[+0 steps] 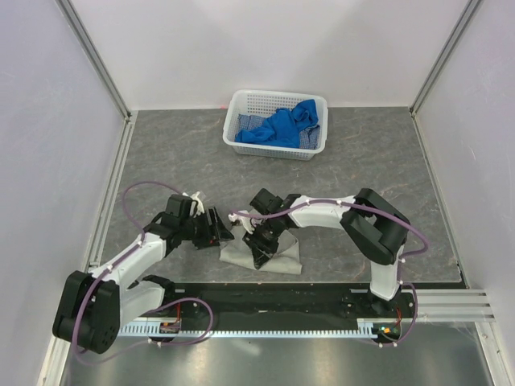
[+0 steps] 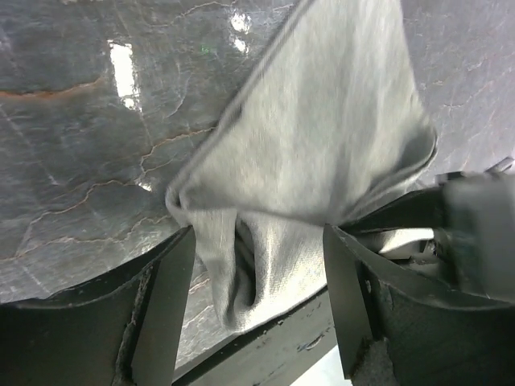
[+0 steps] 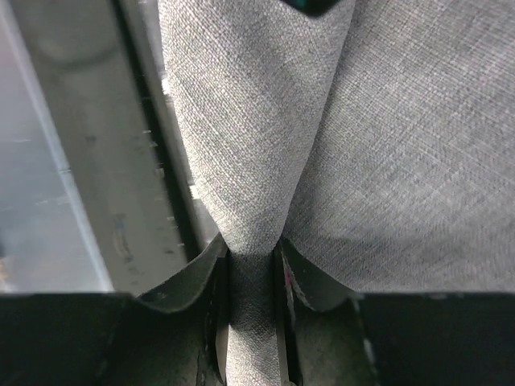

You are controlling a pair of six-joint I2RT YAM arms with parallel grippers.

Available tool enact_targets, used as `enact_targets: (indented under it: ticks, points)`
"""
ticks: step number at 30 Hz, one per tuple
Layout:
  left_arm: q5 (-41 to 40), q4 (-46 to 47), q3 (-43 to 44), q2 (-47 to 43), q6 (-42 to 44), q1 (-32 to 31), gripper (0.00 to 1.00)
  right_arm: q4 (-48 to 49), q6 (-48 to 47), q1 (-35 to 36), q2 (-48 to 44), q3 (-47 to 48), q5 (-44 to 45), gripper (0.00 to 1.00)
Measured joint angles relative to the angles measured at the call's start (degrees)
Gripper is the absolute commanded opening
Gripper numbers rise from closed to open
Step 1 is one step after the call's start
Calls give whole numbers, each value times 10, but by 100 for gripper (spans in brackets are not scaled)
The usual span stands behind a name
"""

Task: Fold the napkin, place the utensils inside, and roll it up
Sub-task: Roll the napkin with the utensil

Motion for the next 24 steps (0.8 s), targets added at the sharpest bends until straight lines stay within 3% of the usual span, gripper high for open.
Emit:
enact_targets:
  ticks: [5,12,24]
  points:
    - [-6,1,-23,-25,0,-7,70,-31,17,-33,57,24,-126,31]
    - [-21,4,-37,-28,-1,-23,69,-62,36,-75,131,58,-238,31]
    - [-91,-19,-37,-62,-1,-61,67,-88,40,-93,175,81,-293,33]
